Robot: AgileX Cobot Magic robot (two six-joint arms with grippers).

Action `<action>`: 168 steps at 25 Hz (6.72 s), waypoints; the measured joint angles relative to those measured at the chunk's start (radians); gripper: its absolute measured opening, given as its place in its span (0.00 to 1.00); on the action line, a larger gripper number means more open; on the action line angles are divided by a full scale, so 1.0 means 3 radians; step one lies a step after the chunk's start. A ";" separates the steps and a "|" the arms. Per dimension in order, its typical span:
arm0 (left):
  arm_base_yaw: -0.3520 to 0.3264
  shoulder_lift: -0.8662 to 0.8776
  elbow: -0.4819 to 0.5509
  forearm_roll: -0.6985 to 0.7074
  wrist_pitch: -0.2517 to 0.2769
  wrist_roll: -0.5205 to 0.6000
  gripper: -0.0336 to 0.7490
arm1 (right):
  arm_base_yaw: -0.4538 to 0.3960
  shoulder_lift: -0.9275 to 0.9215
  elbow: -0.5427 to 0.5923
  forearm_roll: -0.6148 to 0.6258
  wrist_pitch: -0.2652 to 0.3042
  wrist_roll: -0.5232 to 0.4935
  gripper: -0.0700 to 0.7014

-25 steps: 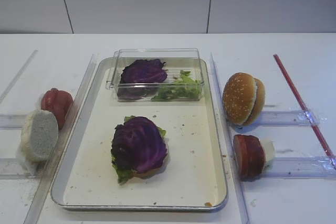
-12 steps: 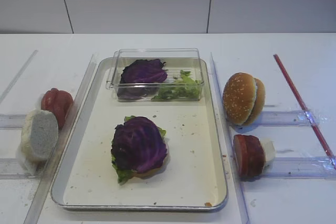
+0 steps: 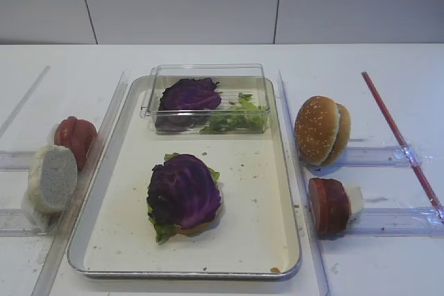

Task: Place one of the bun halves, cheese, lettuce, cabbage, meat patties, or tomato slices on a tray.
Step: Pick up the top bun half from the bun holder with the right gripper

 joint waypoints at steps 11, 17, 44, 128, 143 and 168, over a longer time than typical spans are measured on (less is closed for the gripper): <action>0.0000 0.0000 0.0000 0.0000 0.0000 0.0000 0.67 | 0.0000 0.0000 0.0000 0.0000 0.0000 -0.0007 0.81; 0.0000 0.0000 0.0000 0.0000 0.0000 0.0000 0.67 | 0.0000 0.0000 0.0000 0.0000 -0.0012 -0.0012 0.81; 0.0000 0.0000 0.0000 0.0000 0.0000 0.0000 0.67 | 0.0000 0.0978 -0.1040 0.0452 -0.0650 -0.0176 0.81; 0.0000 0.0000 0.0000 -0.0022 0.0000 0.0000 0.67 | 0.0000 0.5258 -0.2534 0.2587 0.0279 -0.1383 0.75; 0.0000 0.0000 0.0000 0.0000 0.0000 0.0000 0.67 | 0.0358 0.5481 -0.2550 0.2361 -0.0132 -0.1465 0.72; 0.0000 0.0000 0.0000 0.0000 0.0000 0.0000 0.67 | 0.0366 0.5674 -0.2552 0.2071 -0.0251 -0.1283 0.67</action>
